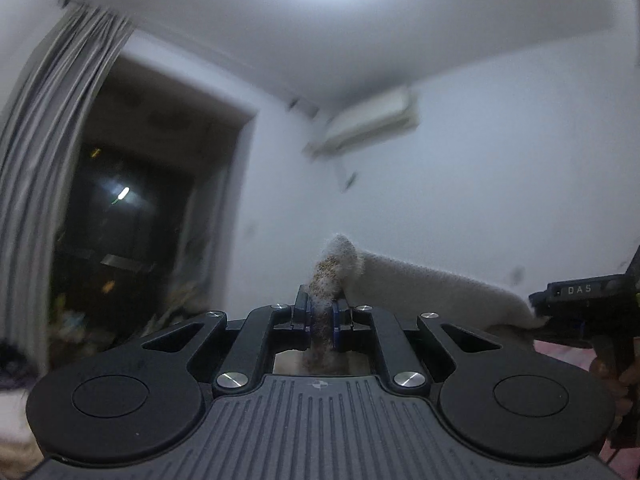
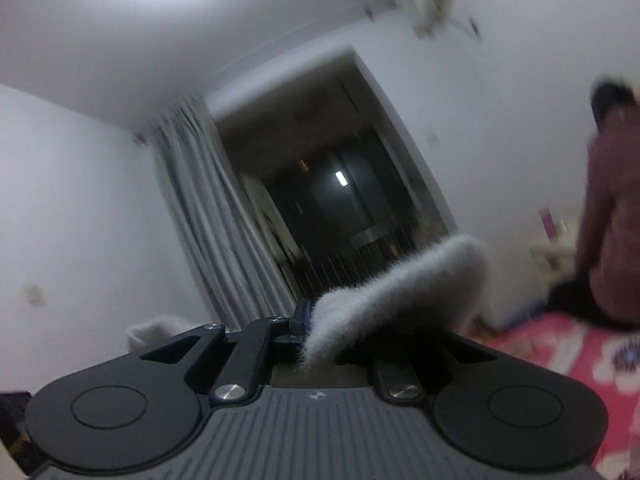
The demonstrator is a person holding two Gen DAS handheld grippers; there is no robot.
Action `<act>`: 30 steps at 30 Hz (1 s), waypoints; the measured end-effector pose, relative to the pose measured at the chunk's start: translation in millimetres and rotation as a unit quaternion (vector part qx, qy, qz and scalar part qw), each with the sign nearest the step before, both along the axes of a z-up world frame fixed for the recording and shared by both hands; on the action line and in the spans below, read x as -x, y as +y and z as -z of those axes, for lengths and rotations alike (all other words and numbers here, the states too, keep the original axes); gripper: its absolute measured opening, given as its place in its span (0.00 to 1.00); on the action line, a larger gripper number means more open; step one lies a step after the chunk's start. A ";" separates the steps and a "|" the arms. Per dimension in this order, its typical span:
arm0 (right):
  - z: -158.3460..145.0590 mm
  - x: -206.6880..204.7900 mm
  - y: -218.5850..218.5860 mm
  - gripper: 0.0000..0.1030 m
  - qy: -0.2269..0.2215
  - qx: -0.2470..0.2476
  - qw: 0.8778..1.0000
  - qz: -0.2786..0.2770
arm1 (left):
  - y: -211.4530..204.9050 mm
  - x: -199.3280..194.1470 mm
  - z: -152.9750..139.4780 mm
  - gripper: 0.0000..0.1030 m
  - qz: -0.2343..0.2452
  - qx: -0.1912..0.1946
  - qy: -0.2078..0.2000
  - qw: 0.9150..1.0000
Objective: Fold clothes
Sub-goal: 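Raise the cardigan high with both grippers to shake it out, then lower the cardigan onto the bed and open both grippers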
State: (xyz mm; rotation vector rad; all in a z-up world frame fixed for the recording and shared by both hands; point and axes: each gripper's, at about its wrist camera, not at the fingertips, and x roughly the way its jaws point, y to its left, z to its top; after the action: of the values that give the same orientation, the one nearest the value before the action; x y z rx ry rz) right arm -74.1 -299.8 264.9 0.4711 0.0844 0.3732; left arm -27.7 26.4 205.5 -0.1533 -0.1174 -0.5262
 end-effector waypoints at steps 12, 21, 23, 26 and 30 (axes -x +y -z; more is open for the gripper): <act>228.5 -233.8 9.7 0.10 0.204 -0.040 0.978 -0.007 | -11.4 -186.4 162.7 0.08 -0.100 -0.111 0.156 0.976; 270.0 -308.1 21.3 0.10 0.195 -0.010 0.980 -0.025 | -8.1 -235.8 198.0 0.08 -0.134 -0.084 0.194 0.968; 287.3 -329.4 23.9 0.10 0.210 -0.003 0.977 -0.029 | -17.0 -252.2 217.6 0.08 -0.146 -0.099 0.201 0.964; 328.3 -360.2 32.0 0.09 0.246 0.021 0.968 -0.041 | -27.3 -279.8 257.6 0.14 -0.158 -0.160 0.243 0.944; 380.9 -384.9 17.3 0.09 0.306 -0.073 0.945 -0.094 | -24.9 -291.5 289.8 0.32 -0.168 -0.193 0.286 0.923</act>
State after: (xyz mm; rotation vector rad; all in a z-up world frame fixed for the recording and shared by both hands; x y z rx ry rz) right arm 310.8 -282.6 -116.1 0.7170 0.7133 0.4102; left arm 263.8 1.5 -84.3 0.1037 0.5250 -0.1374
